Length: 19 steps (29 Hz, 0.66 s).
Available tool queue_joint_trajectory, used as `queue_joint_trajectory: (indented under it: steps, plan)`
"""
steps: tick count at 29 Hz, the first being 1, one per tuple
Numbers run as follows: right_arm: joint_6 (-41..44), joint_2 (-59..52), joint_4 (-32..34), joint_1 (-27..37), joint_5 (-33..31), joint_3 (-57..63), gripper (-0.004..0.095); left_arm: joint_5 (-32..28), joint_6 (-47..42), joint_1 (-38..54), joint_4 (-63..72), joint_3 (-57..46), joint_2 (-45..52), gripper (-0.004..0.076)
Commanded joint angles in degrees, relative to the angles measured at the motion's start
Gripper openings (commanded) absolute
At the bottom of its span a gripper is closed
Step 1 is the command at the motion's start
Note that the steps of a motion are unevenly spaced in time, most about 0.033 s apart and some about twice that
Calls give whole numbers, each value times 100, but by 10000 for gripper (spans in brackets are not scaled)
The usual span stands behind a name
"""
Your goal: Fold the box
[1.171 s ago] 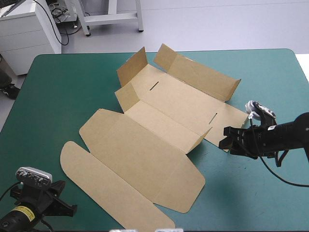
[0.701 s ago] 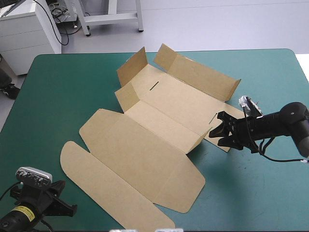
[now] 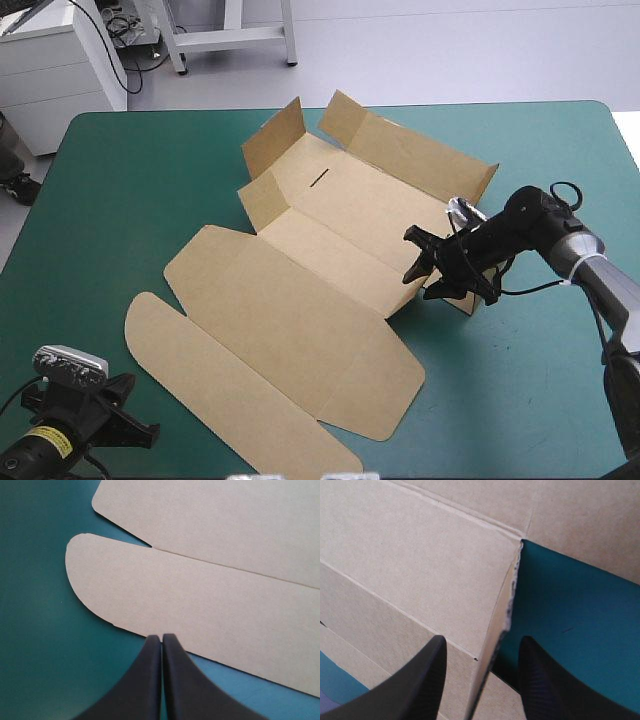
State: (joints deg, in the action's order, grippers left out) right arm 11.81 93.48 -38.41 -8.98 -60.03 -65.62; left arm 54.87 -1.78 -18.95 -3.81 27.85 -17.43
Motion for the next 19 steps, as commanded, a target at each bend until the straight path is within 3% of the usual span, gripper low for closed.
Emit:
queue_joint_trajectory:
  steps: [1,11,16,19]
  plan:
    - [269,-210,-81,-6,-27,-191,424,-356,-7,-10,31,152,-67,-8]
    - [1113,-210,574,-205,178,-191,322,-356,-7,-10,31,152,-67,-8]
    - [1134,-210,506,-205,353,-191,252,-356,-7,-10,31,152,-67,-8]
    - [1134,-210,439,-205,353,-191,159,-356,-7,-10,31,152,-67,-8]
